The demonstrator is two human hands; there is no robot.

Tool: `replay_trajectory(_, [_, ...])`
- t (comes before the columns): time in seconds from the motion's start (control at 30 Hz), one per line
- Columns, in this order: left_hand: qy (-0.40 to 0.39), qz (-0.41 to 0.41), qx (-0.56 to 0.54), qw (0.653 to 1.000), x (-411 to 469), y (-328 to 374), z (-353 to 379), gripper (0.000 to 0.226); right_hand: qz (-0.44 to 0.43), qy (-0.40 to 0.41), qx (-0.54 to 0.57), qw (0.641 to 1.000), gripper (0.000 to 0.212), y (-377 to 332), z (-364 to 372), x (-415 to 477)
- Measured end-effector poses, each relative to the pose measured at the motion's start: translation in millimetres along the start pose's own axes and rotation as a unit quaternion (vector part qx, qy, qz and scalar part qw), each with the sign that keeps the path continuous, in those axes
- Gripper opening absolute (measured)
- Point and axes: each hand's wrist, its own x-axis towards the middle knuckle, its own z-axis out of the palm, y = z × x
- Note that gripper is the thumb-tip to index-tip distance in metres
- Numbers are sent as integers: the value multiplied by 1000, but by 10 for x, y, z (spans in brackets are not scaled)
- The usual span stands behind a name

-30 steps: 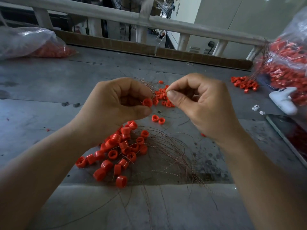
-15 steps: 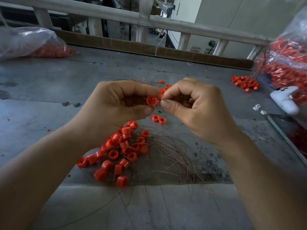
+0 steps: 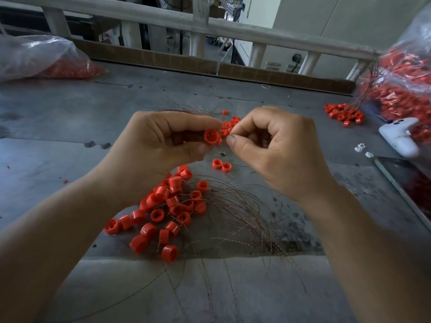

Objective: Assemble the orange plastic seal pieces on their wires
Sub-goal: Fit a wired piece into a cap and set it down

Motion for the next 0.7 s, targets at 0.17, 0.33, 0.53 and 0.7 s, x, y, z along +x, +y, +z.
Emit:
replay_trajectory(0.17, [-10, 1, -22, 1000, -1, -30, -30, 31, 5, 2, -8, 1000, 10, -11, 14, -3])
replay_trajectory(0.33, [-25, -12, -85, 996, 11, -69, -49, 32, 5, 3, 10, 1000, 12, -13, 6, -5])
replay_trajectory(0.53, [-21, -19, -124, 992, 11, -74, -65, 32, 30, -22, 60, 998, 15, -1, -2, -1])
replay_trajectory(0.7, [-43, -25, -199, 979, 19, -72, -71, 24, 80, -51, 129, 987, 12, -2, -31, 16])
